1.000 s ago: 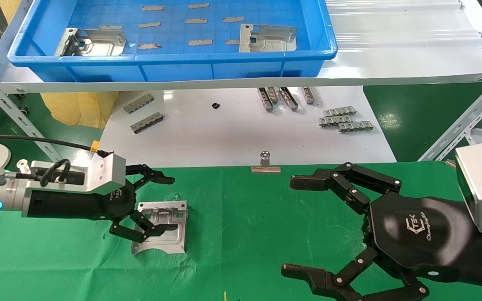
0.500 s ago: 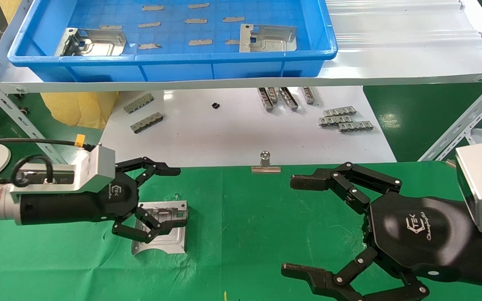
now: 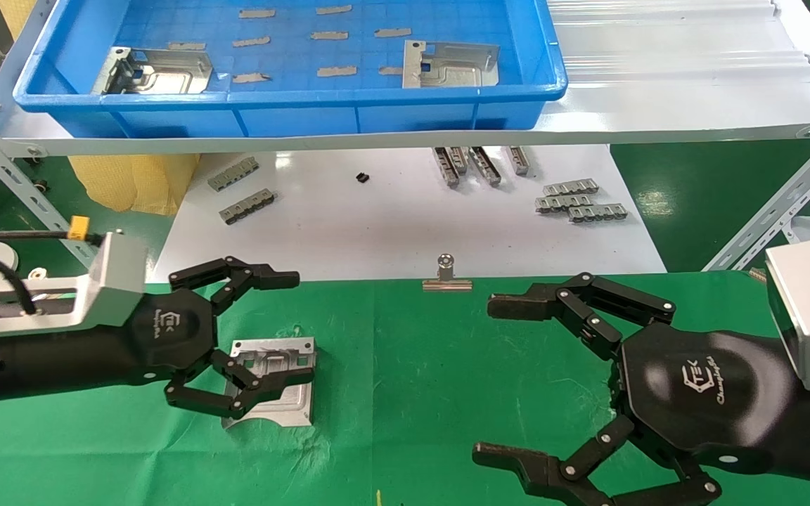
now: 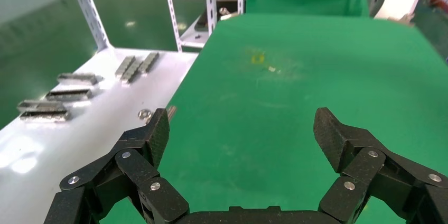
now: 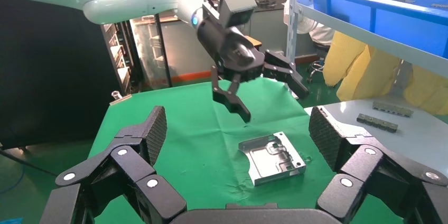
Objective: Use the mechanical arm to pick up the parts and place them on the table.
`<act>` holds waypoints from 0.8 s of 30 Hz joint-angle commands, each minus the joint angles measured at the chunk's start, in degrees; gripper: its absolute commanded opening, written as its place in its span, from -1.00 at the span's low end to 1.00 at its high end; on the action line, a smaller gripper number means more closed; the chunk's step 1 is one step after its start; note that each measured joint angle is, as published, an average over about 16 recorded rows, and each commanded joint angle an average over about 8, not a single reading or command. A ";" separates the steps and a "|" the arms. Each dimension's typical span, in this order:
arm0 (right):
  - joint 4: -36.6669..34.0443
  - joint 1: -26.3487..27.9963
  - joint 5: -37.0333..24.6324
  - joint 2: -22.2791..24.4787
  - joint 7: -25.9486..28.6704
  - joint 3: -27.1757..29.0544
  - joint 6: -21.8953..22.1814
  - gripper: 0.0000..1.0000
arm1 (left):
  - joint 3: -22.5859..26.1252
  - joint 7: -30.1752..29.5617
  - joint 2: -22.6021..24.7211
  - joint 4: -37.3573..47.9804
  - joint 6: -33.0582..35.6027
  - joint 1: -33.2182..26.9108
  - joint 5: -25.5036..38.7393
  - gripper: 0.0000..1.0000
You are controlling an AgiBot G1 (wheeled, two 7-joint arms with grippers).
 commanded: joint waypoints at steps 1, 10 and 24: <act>0.00 0.00 0.00 0.00 0.00 0.00 0.00 1.00 | -1.10 -1.48 -0.82 -2.36 -0.20 1.30 -0.92 1.00; 0.00 0.00 0.00 0.00 0.00 -0.01 0.00 1.00 | -5.99 -8.05 -4.47 -12.88 -1.12 7.08 -5.02 1.00; 0.00 0.00 0.01 0.01 -0.01 -0.01 0.01 1.00 | -13.26 -17.84 -9.91 -28.56 -2.46 15.69 -11.11 1.00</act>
